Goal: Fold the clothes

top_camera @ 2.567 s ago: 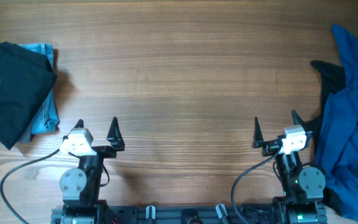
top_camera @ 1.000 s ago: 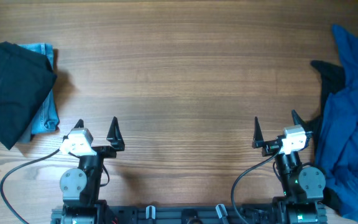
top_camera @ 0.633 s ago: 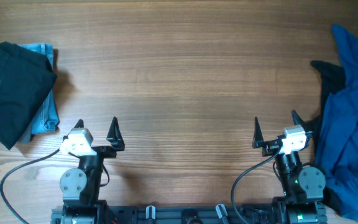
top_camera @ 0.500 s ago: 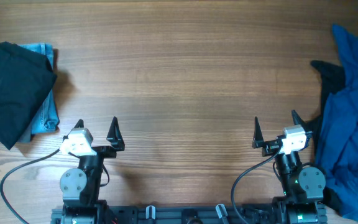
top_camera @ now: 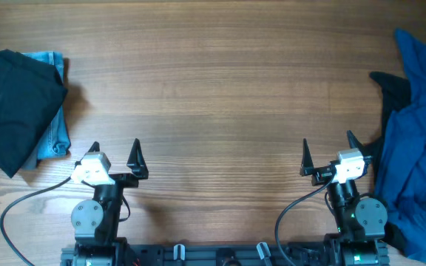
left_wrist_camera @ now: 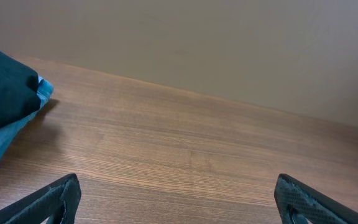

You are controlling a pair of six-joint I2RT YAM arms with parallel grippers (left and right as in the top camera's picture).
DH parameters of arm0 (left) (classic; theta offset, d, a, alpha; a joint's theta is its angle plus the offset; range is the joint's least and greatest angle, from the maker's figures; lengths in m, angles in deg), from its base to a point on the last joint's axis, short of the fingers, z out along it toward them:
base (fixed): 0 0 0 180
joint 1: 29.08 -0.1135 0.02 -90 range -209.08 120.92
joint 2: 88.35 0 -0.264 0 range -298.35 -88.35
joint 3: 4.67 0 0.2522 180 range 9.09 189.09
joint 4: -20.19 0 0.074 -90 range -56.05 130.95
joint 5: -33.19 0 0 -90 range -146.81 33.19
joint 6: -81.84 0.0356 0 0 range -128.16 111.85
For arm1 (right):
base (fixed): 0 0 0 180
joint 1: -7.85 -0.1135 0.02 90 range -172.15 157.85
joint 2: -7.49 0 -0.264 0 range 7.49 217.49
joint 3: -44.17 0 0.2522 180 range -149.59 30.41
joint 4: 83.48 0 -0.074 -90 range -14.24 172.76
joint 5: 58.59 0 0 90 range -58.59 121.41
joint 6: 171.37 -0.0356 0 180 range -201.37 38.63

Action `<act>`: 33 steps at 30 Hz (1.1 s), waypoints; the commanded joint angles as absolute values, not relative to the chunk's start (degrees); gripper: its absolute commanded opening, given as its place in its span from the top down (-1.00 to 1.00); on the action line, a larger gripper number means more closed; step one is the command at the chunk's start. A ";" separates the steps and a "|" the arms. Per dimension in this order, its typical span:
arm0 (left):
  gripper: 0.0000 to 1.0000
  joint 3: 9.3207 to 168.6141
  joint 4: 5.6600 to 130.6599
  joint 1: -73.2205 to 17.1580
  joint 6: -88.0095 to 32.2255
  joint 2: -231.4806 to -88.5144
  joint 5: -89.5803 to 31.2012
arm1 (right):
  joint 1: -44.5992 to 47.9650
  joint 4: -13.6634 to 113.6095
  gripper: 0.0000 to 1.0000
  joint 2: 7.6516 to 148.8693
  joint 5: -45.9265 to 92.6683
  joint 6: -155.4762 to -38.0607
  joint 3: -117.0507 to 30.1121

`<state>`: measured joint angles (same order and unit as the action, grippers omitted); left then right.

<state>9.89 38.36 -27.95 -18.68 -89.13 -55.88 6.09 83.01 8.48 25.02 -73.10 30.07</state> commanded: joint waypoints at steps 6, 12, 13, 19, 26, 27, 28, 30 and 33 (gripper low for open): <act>-1.00 9.41 38.21 -27.69 -17.54 -88.73 -55.37 | 6.44 83.34 -0.99 8.24 24.10 -72.49 30.11; -1.00 9.41 37.16 -27.69 -20.01 -88.73 -53.82 | 6.44 83.75 -0.99 8.24 23.69 -76.40 30.11; -1.00 9.41 37.13 -27.69 -20.82 -88.73 -53.82 | 6.44 83.60 -0.99 8.24 23.69 -77.23 30.09; -1.00 10.33 37.42 -27.69 -23.66 -88.73 -51.66 | 6.44 80.52 -0.99 8.68 24.04 -80.07 28.28; -1.00 15.53 41.37 -27.69 -23.62 -90.13 -51.72 | 6.44 73.81 -1.00 15.15 25.70 -80.11 21.11; -1.00 16.64 42.40 -27.69 -23.64 -90.92 -51.70 | 6.44 72.80 -0.99 16.85 25.90 -80.16 19.64; -1.00 17.76 43.32 -27.69 -23.64 -91.86 -51.70 | 6.44 71.78 -0.99 18.80 26.44 -80.70 18.00; -1.00 20.75 45.81 -27.69 -23.62 -94.57 -51.70 | 6.44 70.05 -1.00 23.19 27.60 -81.82 14.57; -1.00 25.21 49.07 -27.69 -23.62 -98.85 -51.70 | 6.44 67.99 -0.99 29.86 27.60 -81.99 9.59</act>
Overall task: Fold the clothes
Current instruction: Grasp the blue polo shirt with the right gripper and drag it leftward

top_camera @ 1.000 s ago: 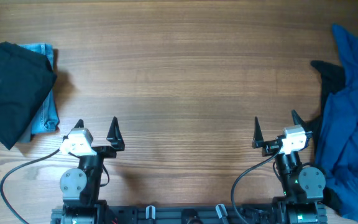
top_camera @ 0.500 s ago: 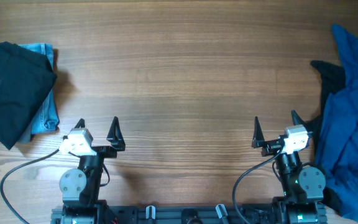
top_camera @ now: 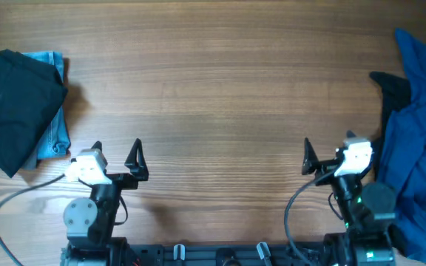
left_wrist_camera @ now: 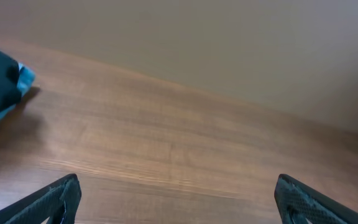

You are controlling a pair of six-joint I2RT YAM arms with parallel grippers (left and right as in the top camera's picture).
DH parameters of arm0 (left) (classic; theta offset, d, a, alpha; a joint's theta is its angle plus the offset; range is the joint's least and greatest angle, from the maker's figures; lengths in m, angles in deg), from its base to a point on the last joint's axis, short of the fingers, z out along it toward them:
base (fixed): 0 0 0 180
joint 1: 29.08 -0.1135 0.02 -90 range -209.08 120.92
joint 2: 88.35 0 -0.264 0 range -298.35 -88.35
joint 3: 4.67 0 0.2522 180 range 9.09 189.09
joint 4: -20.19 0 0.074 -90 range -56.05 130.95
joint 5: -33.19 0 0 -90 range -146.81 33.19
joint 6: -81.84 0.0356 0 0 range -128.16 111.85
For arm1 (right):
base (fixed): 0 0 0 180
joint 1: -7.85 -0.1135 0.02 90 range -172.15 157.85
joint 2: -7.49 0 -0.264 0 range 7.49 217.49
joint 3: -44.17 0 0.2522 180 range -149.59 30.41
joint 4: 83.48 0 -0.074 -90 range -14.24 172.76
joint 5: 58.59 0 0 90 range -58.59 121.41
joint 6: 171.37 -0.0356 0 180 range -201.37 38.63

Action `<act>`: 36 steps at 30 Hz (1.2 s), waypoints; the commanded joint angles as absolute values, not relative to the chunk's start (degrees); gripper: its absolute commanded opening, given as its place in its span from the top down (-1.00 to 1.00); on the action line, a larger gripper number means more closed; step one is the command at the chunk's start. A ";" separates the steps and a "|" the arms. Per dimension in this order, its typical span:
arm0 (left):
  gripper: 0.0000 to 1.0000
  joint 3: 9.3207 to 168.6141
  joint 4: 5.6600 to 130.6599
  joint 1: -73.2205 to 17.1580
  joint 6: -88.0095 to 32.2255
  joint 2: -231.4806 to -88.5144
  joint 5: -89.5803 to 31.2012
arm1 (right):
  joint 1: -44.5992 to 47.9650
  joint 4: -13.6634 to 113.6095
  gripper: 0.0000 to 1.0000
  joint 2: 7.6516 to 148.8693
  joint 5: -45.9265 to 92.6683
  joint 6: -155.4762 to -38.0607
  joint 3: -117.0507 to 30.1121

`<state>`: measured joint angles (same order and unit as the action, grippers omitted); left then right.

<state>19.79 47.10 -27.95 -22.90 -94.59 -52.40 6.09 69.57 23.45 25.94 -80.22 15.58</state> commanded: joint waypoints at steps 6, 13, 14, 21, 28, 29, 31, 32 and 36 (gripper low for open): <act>-1.00 36.34 57.15 -27.69 -23.62 -109.98 -51.68 | 6.44 59.25 -0.99 44.70 27.69 -83.04 -2.21; -1.00 49.56 70.90 -27.69 -23.60 -120.88 -51.68 | 6.44 49.22 -0.99 61.09 24.52 -83.06 -11.63; -1.00 50.63 72.15 -27.69 -23.60 -121.76 -51.68 | 6.44 49.20 -1.00 62.73 23.67 -83.04 -11.88; -1.00 51.55 74.07 -27.69 -23.60 -123.03 -51.70 | 10.66 42.22 -0.99 69.16 46.99 -110.04 -11.92; -1.00 51.55 74.05 -27.69 -23.60 -123.03 -51.75 | 24.99 41.53 -1.00 72.26 49.74 -116.02 -11.79; -1.00 51.55 74.05 -27.69 -23.60 -123.03 -51.81 | 27.14 41.53 -1.00 72.85 49.87 -116.51 -11.55; -1.00 51.55 74.07 -27.69 -23.58 -123.03 -51.96 | 31.16 41.39 -0.99 74.21 49.85 -117.97 -10.96; -1.00 51.55 74.07 -27.69 -23.58 -123.03 -51.96 | 33.04 41.50 -0.99 74.97 49.87 -118.21 -10.74; -1.00 51.55 74.07 -27.69 -23.58 -123.03 -51.96 | 38.37 43.89 -0.98 78.38 49.85 -118.01 -10.35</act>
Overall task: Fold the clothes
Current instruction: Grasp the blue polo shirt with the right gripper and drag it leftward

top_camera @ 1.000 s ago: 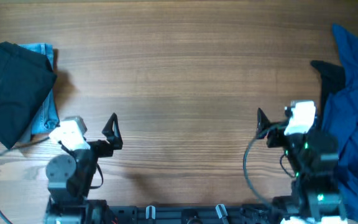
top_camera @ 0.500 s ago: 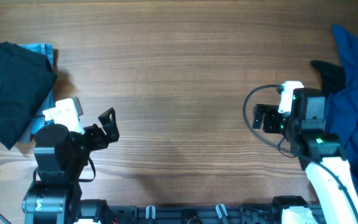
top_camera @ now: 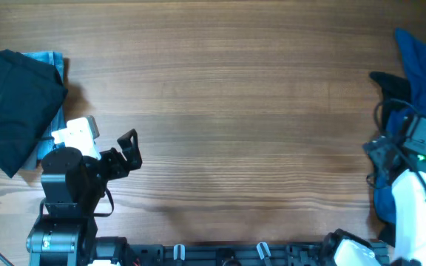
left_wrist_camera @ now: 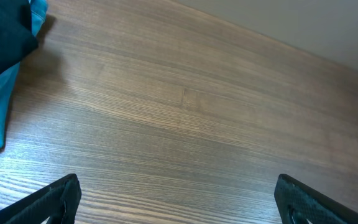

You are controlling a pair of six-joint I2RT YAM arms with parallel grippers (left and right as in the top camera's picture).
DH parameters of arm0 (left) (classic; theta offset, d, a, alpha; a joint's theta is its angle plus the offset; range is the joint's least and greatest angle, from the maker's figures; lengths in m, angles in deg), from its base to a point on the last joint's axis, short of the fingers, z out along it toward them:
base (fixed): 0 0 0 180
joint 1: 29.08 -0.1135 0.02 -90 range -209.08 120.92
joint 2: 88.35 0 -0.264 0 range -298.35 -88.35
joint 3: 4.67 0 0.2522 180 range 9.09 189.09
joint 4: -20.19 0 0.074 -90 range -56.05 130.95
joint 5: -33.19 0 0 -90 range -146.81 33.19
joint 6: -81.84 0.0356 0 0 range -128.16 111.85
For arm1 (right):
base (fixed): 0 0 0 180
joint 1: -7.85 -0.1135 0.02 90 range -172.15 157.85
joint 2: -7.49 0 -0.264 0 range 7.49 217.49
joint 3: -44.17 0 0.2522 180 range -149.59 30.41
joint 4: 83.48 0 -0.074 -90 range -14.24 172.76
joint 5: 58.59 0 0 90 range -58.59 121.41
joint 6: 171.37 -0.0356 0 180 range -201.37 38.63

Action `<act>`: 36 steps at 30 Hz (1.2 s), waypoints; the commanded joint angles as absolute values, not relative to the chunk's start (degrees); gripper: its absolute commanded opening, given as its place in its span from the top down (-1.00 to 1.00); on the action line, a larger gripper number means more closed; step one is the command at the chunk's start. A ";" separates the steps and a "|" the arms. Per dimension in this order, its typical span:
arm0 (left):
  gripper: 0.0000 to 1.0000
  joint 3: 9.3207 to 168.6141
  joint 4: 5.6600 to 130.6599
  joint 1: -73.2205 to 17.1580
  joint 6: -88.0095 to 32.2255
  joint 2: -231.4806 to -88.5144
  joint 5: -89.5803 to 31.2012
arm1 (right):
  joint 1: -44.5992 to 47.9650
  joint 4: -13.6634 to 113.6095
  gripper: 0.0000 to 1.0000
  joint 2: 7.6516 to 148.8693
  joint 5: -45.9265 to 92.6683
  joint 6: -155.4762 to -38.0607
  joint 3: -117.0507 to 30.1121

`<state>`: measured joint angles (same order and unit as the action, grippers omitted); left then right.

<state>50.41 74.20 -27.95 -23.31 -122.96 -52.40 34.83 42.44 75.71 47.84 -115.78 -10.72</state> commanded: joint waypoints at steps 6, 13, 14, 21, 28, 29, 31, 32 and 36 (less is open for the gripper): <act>-1.00 51.55 74.14 -27.69 -23.60 -123.03 -51.94 | 40.14 47.12 -0.74 85.20 49.50 -117.75 -10.35; -1.00 51.55 74.36 -27.69 -23.60 -123.03 -51.92 | 40.12 50.46 -0.33 93.18 49.46 -117.40 -10.35; -1.00 51.55 74.38 -27.69 -23.60 -123.03 -51.92 | 40.14 50.62 -0.08 93.83 49.46 -117.40 -10.35; -1.00 51.55 74.31 -27.69 -23.60 -123.03 -51.94 | 40.18 49.83 0.92 92.70 46.81 -117.31 -11.04; -1.00 51.55 74.38 -27.69 -23.60 -123.03 -51.94 | 40.18 45.68 0.92 82.77 31.14 -113.60 -22.13; -1.00 51.55 74.53 -27.69 -23.60 -123.03 -51.94 | 40.18 45.68 0.92 81.00 28.47 -111.94 -24.64; -1.00 51.53 74.97 -27.69 -23.60 -123.03 -51.94 | 40.18 45.83 0.91 77.29 23.99 -109.29 -29.69; -1.00 51.53 75.17 -27.69 -23.60 -123.03 -51.94 | 40.16 46.16 0.91 75.60 22.33 -108.16 -31.39; -1.00 51.53 75.67 -27.69 -23.60 -123.03 -51.94 | 40.16 49.42 0.91 70.34 11.34 -103.17 -33.01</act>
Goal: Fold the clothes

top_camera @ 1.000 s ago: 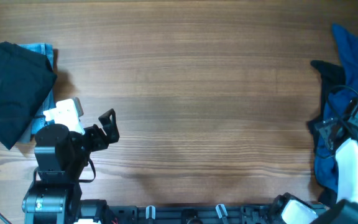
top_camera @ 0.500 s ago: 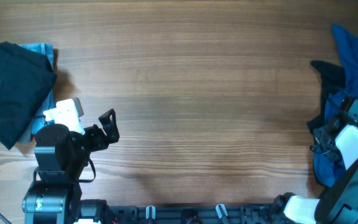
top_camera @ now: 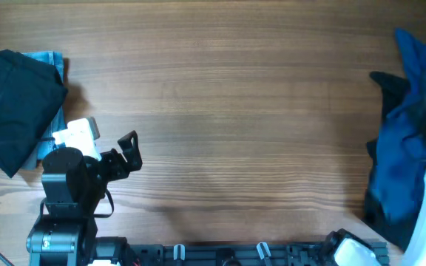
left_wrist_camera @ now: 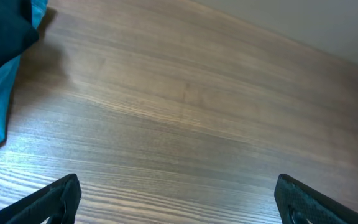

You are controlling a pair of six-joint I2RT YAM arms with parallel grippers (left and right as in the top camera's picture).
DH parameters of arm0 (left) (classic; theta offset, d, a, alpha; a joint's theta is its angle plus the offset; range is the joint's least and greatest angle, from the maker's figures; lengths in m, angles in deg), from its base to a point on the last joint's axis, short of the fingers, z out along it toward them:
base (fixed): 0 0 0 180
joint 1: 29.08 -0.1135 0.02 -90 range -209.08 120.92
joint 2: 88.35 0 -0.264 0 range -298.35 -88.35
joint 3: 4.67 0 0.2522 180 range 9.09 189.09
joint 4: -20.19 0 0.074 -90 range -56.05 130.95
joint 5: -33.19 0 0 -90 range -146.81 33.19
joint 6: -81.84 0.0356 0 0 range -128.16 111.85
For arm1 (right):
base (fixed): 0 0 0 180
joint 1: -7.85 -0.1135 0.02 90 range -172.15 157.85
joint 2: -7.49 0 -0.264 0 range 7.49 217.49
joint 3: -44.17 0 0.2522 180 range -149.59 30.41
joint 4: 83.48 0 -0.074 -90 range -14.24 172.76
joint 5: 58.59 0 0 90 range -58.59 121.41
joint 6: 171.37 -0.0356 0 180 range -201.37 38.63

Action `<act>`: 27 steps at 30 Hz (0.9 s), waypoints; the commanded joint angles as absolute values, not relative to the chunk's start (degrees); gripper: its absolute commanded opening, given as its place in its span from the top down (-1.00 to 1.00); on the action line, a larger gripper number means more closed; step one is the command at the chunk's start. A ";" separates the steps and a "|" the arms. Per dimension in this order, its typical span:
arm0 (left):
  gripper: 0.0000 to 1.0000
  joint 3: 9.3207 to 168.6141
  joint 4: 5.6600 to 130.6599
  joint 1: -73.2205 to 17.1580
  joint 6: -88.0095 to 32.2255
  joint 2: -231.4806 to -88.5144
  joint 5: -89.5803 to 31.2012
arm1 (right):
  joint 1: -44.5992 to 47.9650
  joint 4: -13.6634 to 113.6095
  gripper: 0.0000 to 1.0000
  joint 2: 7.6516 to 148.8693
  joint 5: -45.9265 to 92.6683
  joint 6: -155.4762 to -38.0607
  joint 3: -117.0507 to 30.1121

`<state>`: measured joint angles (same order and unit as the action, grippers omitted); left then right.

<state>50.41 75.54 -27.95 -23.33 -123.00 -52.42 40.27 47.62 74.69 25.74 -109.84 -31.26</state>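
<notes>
A pile of rumpled blue clothes (top_camera: 401, 148) with a dark piece (top_camera: 390, 85) in it lies at the table's right edge. My right arm reaches over that pile at the frame's edge; only a bit of its white wrist shows and its fingers are hidden. At the far left a dark navy folded garment (top_camera: 9, 103) rests on a light blue one (top_camera: 56, 137), whose edge also shows in the left wrist view. My left gripper (top_camera: 128, 151) (left_wrist_camera: 179, 205) hangs open over bare wood just right of that stack, with nothing between its fingers.
The wooden table (top_camera: 228, 96) runs between the folded stack and the pile. The arm bases and a rail (top_camera: 220, 255) line the near edge. A pale wall (left_wrist_camera: 316, 18) stands beyond the table's far edge.
My right arm has gone further right, its gripper now out of sight at the frame's edge. The near part of the blue pile has bunched up narrower. The left arm has barely moved.
Both grippers first stood open near the table's front edge, low over the wood. Then the right one had turned toward the pile. Later the left had risen beside the folded stack and the right was on the blue pile, where it now is hidden.
</notes>
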 commanded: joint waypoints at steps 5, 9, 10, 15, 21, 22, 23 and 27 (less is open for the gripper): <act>-1.00 51.53 75.62 -27.69 -23.60 -123.03 -51.94 | 37.76 52.72 0.88 69.64 -20.42 -93.97 -33.01; -1.00 51.53 75.60 -27.69 -23.60 -123.03 -51.94 | 25.78 54.42 0.77 71.95 -43.59 -85.93 -32.99; -1.00 51.53 75.60 -27.69 -23.60 -123.03 -51.94 | 22.30 54.40 0.74 72.54 -43.00 -84.83 -32.90; -1.00 51.53 75.80 -27.69 -23.62 -123.03 -51.92 | 5.98 54.73 0.40 77.05 -21.62 -85.21 -32.86; -1.00 51.53 76.02 -27.69 -23.62 -123.03 -51.92 | -0.43 54.14 -1.00 84.19 18.94 -96.81 -32.86; -1.00 51.53 76.02 -27.69 -23.62 -123.03 -51.92 | -0.32 53.57 -0.99 84.85 22.11 -97.90 -32.86; -1.00 51.53 76.02 -27.69 -23.60 -123.03 -51.92 | -0.16 52.65 -1.00 85.46 25.72 -98.91 -32.86; -1.00 51.53 76.00 -27.69 -23.62 -123.03 -51.90 | 0.32 48.63 -0.99 86.69 35.08 -99.37 -32.86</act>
<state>50.41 76.04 -27.95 -23.33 -123.00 -52.40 0.03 50.16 86.27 19.10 -96.48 -32.38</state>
